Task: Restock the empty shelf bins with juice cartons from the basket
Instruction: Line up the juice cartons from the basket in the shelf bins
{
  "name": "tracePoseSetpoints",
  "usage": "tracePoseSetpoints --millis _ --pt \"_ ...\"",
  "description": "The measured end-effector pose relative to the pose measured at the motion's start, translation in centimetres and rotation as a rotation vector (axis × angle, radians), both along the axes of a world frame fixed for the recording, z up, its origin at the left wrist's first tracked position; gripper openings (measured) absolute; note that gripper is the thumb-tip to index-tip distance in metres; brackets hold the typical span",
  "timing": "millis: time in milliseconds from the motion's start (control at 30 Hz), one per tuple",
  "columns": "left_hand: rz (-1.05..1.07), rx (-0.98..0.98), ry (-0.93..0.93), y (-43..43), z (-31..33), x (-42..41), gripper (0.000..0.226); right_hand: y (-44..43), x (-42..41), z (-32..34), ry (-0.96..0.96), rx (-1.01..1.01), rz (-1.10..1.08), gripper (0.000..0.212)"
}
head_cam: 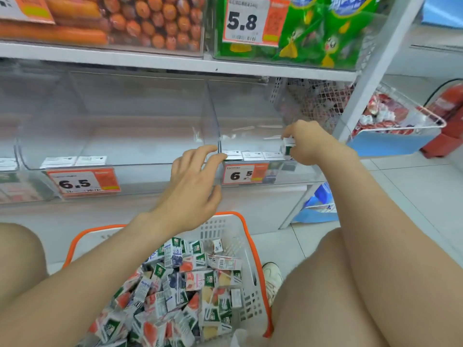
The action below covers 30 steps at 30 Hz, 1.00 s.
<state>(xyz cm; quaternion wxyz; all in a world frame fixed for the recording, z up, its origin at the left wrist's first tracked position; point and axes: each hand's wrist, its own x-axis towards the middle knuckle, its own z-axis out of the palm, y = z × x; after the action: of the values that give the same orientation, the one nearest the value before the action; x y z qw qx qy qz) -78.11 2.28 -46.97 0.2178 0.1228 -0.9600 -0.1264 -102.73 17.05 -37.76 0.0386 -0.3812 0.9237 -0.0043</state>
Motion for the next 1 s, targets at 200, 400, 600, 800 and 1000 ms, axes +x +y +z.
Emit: tracePoseSetpoints --millis 200,400,600,800,1000 --pt "-0.018 0.009 0.026 0.1 0.0 0.0 0.059 0.1 -0.5 -0.2 -0.171 0.071 -0.044 0.052" --pt "-0.108 0.066 0.077 -0.2 -0.4 0.9 0.042 0.3 0.6 -0.8 -0.226 0.040 -0.076 0.049" --pt "-0.111 0.069 0.141 -0.4 -0.8 2.7 0.031 -0.7 6.7 0.3 0.044 -0.517 0.147 0.032" --pt "-0.046 0.219 -0.357 -0.1 -2.2 4.7 0.025 -2.7 16.1 -4.0 -0.256 -0.074 0.490 0.032" --pt "-0.057 0.229 -0.822 -0.5 -8.0 6.5 0.033 -3.6 19.8 -12.3 -0.296 0.380 0.618 0.027"
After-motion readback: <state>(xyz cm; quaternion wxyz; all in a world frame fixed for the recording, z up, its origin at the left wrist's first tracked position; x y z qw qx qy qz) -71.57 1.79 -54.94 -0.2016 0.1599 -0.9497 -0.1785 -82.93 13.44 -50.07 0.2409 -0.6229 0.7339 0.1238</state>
